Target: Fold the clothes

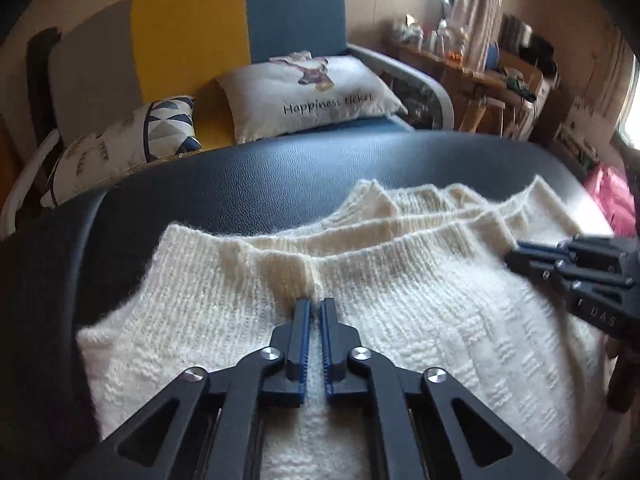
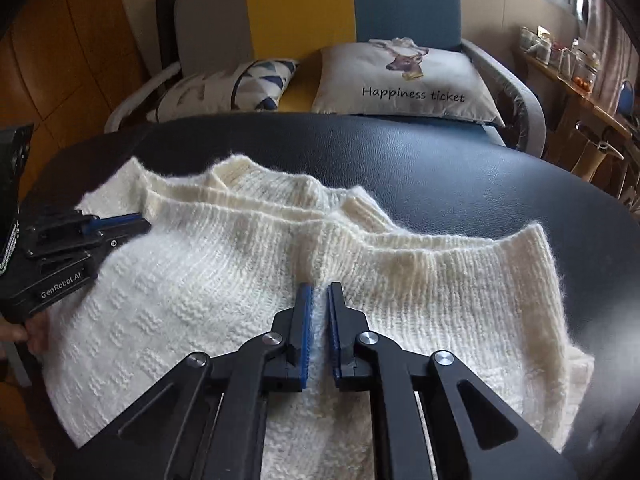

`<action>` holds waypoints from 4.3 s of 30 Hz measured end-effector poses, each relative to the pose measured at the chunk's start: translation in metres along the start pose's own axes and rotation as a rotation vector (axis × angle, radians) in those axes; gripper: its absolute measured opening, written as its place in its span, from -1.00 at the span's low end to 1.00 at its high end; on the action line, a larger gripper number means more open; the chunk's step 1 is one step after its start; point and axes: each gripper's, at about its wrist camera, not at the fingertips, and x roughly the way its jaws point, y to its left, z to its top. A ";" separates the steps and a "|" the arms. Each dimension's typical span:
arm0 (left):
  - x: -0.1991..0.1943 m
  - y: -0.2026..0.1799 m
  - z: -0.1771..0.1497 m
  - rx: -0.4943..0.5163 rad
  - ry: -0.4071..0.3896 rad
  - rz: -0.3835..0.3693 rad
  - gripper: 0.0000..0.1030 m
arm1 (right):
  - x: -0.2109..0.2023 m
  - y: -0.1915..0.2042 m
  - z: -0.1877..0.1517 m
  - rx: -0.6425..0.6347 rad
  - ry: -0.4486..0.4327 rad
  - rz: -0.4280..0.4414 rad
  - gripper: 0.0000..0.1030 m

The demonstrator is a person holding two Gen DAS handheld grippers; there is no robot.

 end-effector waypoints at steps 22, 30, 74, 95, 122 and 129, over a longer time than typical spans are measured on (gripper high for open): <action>-0.026 0.031 -0.012 -0.176 -0.117 0.008 -0.68 | -0.018 -0.011 -0.015 0.046 -0.082 -0.002 -0.43; -0.020 0.033 -0.030 -0.172 -0.105 0.006 -0.64 | -0.023 -0.029 -0.061 0.104 -0.110 -0.013 0.10; -0.053 0.031 -0.076 -0.242 -0.106 -0.066 -0.63 | -0.050 -0.090 -0.096 0.242 0.006 -0.092 -0.69; -0.107 0.076 -0.081 -0.316 -0.101 -0.139 -0.56 | -0.056 -0.122 -0.127 0.385 0.009 -0.049 -0.69; -0.123 0.100 -0.176 -0.144 0.071 -0.630 -0.49 | -0.072 0.051 -0.112 0.060 0.059 0.158 0.12; -0.145 0.069 -0.172 0.189 0.060 -0.595 -0.90 | -0.041 0.147 -0.090 -0.146 0.218 0.314 0.12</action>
